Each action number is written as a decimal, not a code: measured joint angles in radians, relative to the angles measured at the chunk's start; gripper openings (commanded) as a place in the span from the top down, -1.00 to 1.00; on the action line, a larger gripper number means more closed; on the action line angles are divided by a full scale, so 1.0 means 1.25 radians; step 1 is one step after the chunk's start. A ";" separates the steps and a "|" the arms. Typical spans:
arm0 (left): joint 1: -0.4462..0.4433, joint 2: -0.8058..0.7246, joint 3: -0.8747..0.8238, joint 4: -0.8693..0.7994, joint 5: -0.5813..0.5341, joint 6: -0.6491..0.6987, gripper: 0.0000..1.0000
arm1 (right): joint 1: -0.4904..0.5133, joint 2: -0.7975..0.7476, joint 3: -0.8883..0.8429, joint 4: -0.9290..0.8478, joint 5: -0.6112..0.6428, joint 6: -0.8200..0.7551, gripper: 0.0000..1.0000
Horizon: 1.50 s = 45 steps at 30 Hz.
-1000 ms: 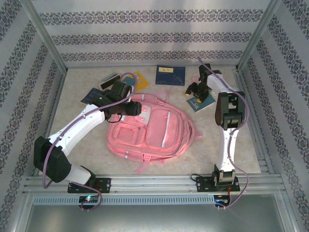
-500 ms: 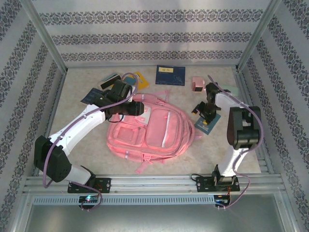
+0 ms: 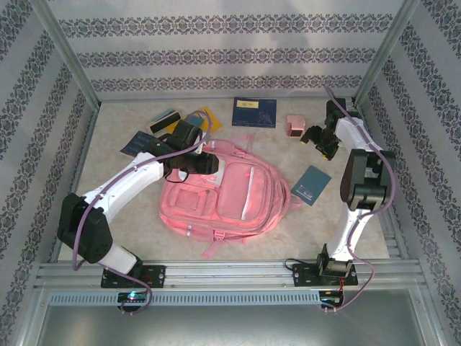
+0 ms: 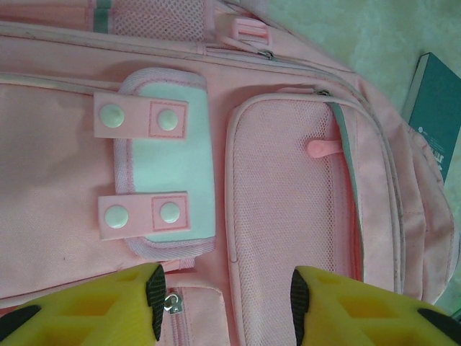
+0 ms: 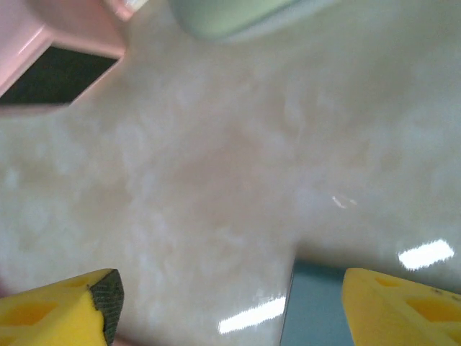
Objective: Pack books, pencil case, and school supplies into a backpack
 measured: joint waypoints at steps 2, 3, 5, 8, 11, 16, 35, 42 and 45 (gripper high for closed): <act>0.000 -0.003 -0.002 0.000 0.000 0.000 -0.02 | -0.006 0.051 0.043 -0.023 -0.001 -0.036 -0.74; 0.000 -0.005 -0.004 0.000 0.000 0.000 -0.02 | -0.007 0.074 0.063 -0.041 -0.001 -0.054 -0.75; 0.000 -0.007 -0.005 -0.001 0.000 0.000 -0.02 | -0.008 0.102 0.081 -0.060 -0.004 -0.081 -0.76; 0.000 -0.008 -0.005 -0.001 0.000 0.000 -0.03 | -0.009 0.110 0.072 -0.084 -0.009 -0.109 -0.77; 0.000 -0.008 -0.005 0.000 0.001 0.000 -0.04 | -0.013 0.107 0.042 -0.085 -0.019 -0.124 -0.87; 0.000 -0.008 -0.005 0.000 0.004 0.001 -0.04 | -0.025 0.073 -0.031 -0.061 -0.037 -0.139 -0.96; 0.000 -0.008 -0.004 0.000 0.016 0.004 -0.04 | -0.051 -0.241 -0.473 0.090 -0.100 -0.012 -0.94; -0.002 0.003 0.009 0.001 0.020 0.004 0.02 | -0.049 -0.351 -0.599 0.122 -0.146 0.055 -0.84; -0.005 0.017 0.009 0.001 0.029 0.007 0.19 | -0.049 -0.382 -0.629 0.126 -0.161 0.062 -0.80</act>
